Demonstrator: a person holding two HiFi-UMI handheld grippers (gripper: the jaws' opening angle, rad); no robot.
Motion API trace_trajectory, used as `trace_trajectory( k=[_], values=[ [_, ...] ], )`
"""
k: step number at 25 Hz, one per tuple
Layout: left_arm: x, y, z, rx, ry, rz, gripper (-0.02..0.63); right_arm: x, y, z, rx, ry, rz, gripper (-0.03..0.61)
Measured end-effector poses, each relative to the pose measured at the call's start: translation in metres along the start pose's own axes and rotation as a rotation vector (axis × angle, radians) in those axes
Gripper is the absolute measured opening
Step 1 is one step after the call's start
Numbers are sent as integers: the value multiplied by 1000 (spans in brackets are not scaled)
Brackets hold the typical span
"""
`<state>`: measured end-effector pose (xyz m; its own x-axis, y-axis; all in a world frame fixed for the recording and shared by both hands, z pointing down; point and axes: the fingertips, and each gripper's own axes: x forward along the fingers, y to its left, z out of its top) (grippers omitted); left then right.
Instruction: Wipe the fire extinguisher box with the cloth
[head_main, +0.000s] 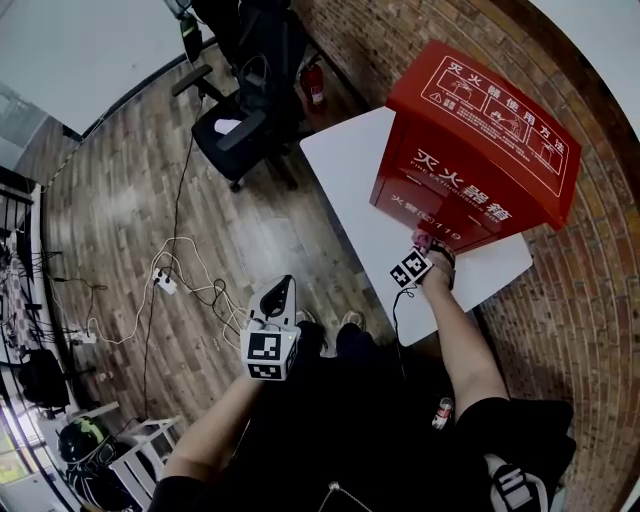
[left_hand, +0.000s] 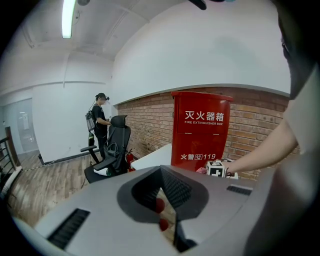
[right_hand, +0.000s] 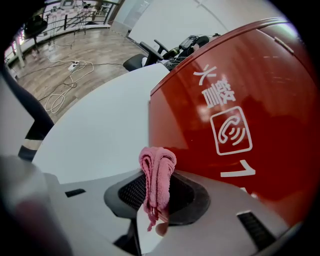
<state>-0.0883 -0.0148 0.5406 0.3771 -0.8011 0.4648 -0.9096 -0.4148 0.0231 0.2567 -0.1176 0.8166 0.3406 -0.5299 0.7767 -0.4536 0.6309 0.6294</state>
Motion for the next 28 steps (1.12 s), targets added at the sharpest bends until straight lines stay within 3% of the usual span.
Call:
trace_trajectory(
  k=[7, 28],
  values=[
    [7, 2, 16, 11, -12, -64, 28, -22, -17, -1, 10, 4, -33, 106],
    [30, 22, 39, 16, -29, -143, 28, -63, -53, 10, 29, 5, -79, 106]
  ],
)
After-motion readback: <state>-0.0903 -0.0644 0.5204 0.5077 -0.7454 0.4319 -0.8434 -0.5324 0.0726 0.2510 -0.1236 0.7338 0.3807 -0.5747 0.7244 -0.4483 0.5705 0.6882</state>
